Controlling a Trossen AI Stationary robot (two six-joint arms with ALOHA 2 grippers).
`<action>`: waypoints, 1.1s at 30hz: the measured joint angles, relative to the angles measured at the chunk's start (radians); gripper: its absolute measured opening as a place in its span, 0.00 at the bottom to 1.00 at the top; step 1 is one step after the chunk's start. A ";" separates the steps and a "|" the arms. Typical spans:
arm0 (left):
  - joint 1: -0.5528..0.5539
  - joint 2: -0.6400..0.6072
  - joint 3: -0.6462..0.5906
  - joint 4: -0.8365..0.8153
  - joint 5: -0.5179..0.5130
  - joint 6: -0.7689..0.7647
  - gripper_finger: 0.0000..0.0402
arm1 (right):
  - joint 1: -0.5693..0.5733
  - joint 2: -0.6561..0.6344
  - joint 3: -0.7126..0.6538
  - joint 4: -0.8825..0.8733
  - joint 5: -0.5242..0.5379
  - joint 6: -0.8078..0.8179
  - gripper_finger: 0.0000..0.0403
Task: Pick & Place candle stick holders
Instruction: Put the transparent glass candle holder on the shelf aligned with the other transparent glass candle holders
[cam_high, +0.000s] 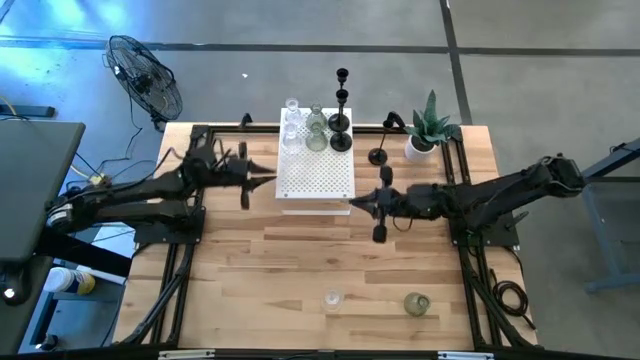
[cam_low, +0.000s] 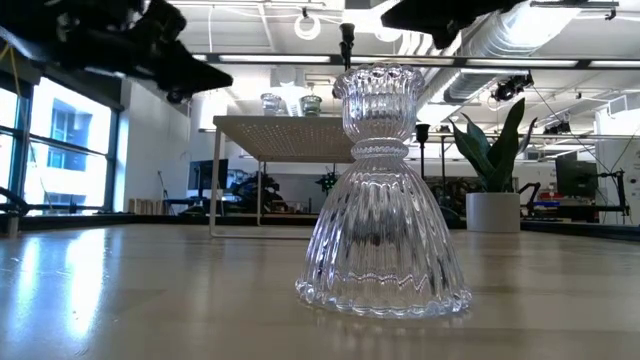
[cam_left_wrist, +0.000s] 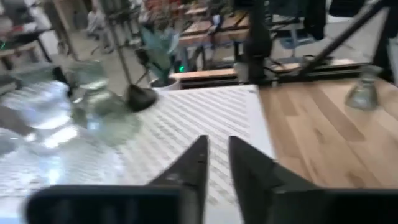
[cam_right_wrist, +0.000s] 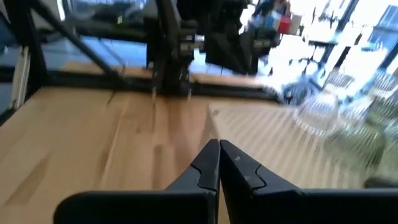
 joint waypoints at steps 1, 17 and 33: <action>-0.018 -0.009 -0.035 0.039 0.000 0.002 0.10 | 0.027 0.002 0.009 -0.036 0.027 0.020 0.00; -0.122 -0.020 -0.172 0.158 -0.032 0.012 0.06 | 0.314 0.321 0.050 -0.039 0.014 0.473 0.22; -0.122 -0.019 -0.172 0.094 -0.041 -0.060 0.06 | 0.445 0.615 0.305 -0.122 0.036 0.531 0.76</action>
